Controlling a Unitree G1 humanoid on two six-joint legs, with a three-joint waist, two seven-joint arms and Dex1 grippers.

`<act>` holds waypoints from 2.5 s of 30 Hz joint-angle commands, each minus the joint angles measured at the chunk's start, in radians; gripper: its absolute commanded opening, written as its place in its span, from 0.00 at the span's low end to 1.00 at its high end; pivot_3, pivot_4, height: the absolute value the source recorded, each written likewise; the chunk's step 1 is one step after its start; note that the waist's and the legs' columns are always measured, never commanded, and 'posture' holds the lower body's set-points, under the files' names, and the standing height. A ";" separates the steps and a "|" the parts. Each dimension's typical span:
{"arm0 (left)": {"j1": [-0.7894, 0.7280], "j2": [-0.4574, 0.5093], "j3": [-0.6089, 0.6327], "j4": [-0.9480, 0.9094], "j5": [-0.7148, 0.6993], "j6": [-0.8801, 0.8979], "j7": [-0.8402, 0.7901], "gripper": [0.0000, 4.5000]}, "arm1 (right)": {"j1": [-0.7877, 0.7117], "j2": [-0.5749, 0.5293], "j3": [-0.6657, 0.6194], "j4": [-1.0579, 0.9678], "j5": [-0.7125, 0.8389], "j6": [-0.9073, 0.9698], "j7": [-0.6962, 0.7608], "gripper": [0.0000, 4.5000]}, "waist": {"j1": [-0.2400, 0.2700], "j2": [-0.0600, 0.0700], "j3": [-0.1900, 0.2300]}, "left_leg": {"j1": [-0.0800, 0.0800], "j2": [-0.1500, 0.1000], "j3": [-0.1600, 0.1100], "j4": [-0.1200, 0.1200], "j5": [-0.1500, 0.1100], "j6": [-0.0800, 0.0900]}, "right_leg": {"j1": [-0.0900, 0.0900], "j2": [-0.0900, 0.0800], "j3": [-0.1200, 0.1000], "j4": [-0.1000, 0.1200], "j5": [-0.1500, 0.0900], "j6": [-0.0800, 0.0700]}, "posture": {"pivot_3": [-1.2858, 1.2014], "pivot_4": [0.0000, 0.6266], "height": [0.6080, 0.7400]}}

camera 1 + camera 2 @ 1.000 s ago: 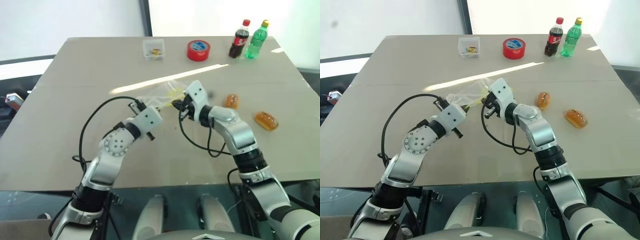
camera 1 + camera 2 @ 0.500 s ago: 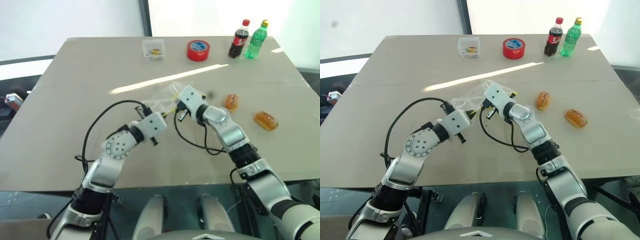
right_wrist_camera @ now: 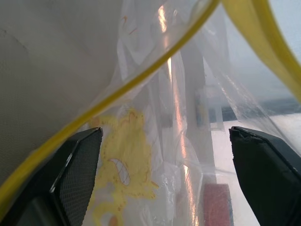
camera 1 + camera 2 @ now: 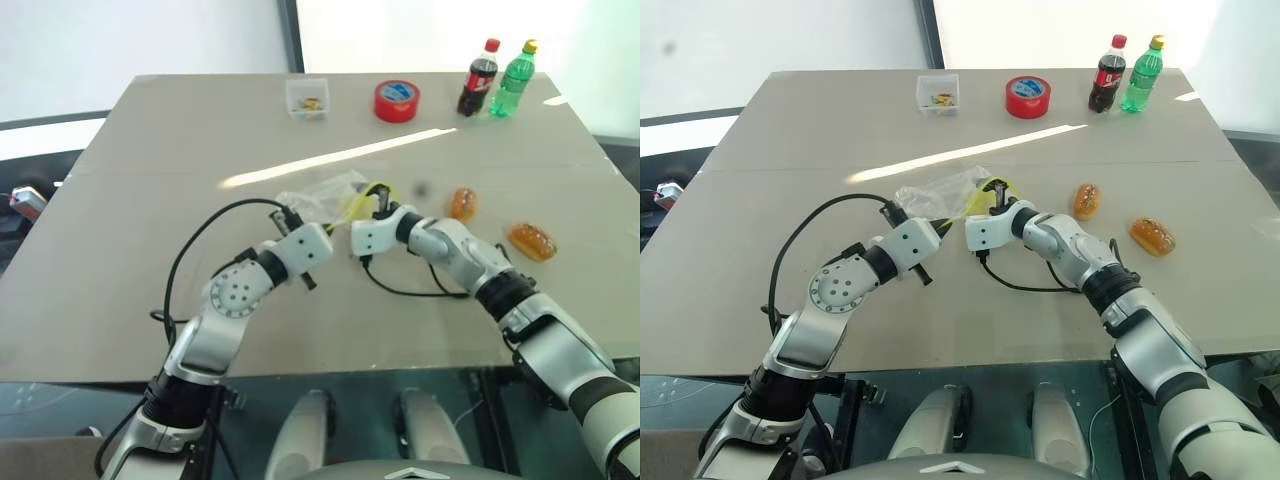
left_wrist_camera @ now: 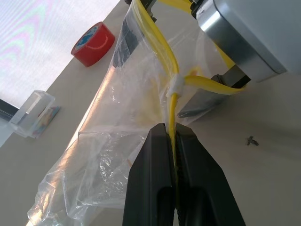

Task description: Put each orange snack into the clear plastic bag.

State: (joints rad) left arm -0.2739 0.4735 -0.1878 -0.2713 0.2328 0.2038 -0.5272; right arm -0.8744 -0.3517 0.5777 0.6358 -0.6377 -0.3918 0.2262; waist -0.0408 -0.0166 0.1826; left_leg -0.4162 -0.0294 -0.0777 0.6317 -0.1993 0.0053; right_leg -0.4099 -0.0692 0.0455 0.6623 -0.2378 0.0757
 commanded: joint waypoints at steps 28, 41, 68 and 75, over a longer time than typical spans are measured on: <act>-0.054 -0.040 0.021 0.012 0.033 0.028 0.080 0.00 | 0.360 0.244 -0.730 -0.562 0.603 0.875 -0.215 0.99 | 0.002 0.000 0.000 | 0.001 0.000 -0.002 0.002 0.000 0.000 | 0.003 0.000 -0.002 0.000 0.000 0.000 | 0.52 0.24 1.00; -0.045 -0.043 0.024 0.009 0.035 0.031 0.083 0.00 | 0.331 0.248 -0.710 -0.518 0.662 0.908 -0.191 0.99 | 0.000 0.000 0.000 | 0.001 0.000 0.001 0.002 0.000 0.000 | 0.003 0.000 -0.002 0.000 0.000 0.000 | 0.52 0.24 1.00; -0.043 -0.048 0.021 0.020 0.038 0.024 0.084 0.00 | 0.384 0.154 -0.637 -0.747 0.899 0.868 0.202 0.00 | -0.002 0.000 0.000 | 0.001 0.000 0.001 0.002 0.000 0.000 | 0.003 0.000 -0.002 0.000 0.000 0.000 | 0.52 0.24 1.00; -0.049 -0.054 0.018 0.024 0.039 0.022 0.087 0.00 | 0.415 0.090 -0.535 -0.846 0.980 0.913 0.375 0.00 | 0.001 0.000 0.000 | 0.001 0.000 0.000 0.002 0.000 0.000 | 0.003 0.000 -0.003 -0.001 0.000 0.000 | 0.52 0.24 1.00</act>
State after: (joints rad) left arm -0.3117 0.4242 -0.1692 -0.2246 0.2709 0.2400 -0.4510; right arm -0.4633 -0.2542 0.0272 -0.1682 0.3219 0.5127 0.5722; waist -0.0395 -0.0164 0.1825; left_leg -0.4156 -0.0291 -0.0783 0.6334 -0.1994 0.0057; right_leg -0.4065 -0.0692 0.0426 0.6618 -0.2380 0.0760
